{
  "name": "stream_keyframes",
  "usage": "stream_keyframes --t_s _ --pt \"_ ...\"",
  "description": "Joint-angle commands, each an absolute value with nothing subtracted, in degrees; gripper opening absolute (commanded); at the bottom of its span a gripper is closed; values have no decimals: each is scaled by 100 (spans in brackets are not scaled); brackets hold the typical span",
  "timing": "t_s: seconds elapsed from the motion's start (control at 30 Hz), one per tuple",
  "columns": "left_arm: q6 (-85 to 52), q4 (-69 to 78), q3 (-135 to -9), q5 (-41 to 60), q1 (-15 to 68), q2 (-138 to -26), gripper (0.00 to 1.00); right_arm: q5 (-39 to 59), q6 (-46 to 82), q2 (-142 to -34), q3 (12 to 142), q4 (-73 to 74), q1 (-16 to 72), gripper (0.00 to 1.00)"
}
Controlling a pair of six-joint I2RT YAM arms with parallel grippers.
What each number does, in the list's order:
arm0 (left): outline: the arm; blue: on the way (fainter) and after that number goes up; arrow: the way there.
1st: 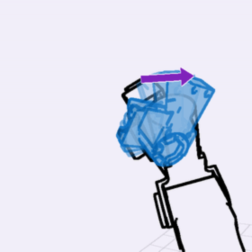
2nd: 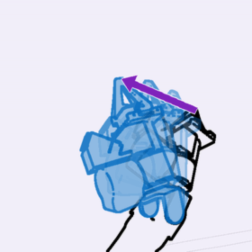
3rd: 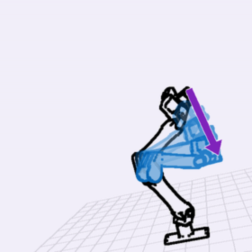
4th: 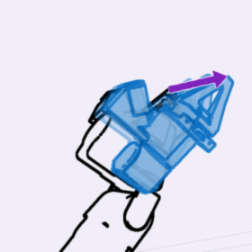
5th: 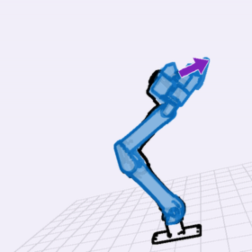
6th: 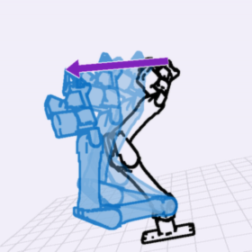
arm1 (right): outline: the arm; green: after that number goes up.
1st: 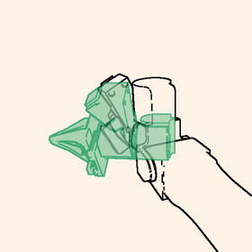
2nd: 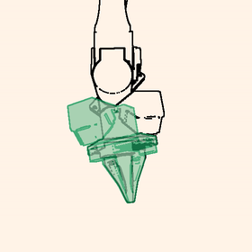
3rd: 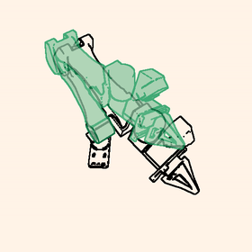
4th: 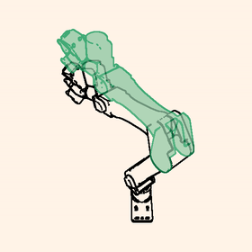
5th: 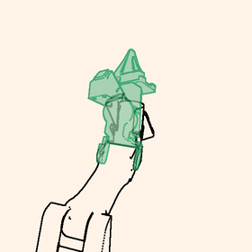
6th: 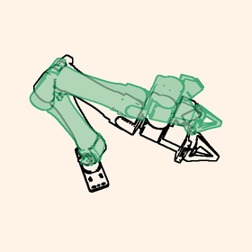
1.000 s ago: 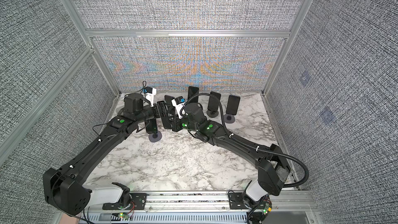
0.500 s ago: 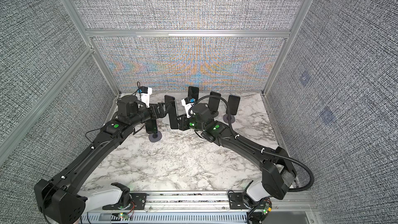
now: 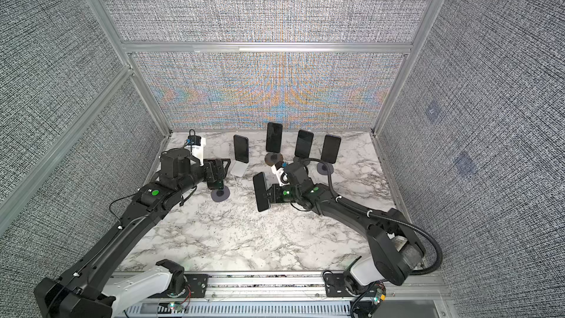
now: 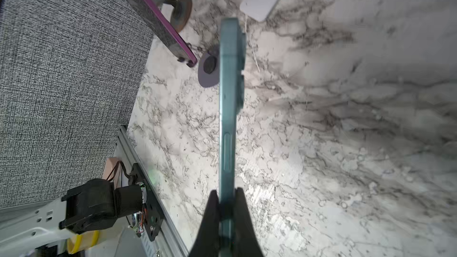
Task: Remove the phone from the phone stand
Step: 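Lift the teal phone off its stand with the right gripper toward the robot, then lower the teal phone flat onto the table and open the right gripper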
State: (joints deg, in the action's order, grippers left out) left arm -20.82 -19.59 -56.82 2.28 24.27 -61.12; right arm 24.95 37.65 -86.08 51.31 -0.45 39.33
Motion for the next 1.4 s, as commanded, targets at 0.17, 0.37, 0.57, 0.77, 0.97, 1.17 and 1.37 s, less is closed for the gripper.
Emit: stream_keyframes --t_s 0.17,0.37,0.57,0.77,0.97,1.17,1.37 --pt "-2293 -2223 -5383 -119 2399 -5979 99 2549 5060 -9501 4915 2067 4458 0" --pt "-2329 -2237 -5182 -313 2383 -5853 99 2114 5625 -10047 4810 2834 4736 0" --pt "-2288 -2246 -5125 -428 2390 -5836 99 1939 5915 -10419 4877 3244 4854 0" --pt "-2251 -2207 -5098 -492 2384 -5845 99 1938 6115 -10785 4987 3453 4947 0" --pt "-2219 -2188 -5037 -535 2379 -5827 99 1854 6134 -10956 5054 3446 5039 1" --pt "-2206 -2180 -4984 -580 2379 -5801 99 1805 6082 -11012 5047 3324 5070 18" --pt "-2181 -2198 -4953 -608 2378 -5768 99 1807 5932 -10995 5089 3064 5106 29"
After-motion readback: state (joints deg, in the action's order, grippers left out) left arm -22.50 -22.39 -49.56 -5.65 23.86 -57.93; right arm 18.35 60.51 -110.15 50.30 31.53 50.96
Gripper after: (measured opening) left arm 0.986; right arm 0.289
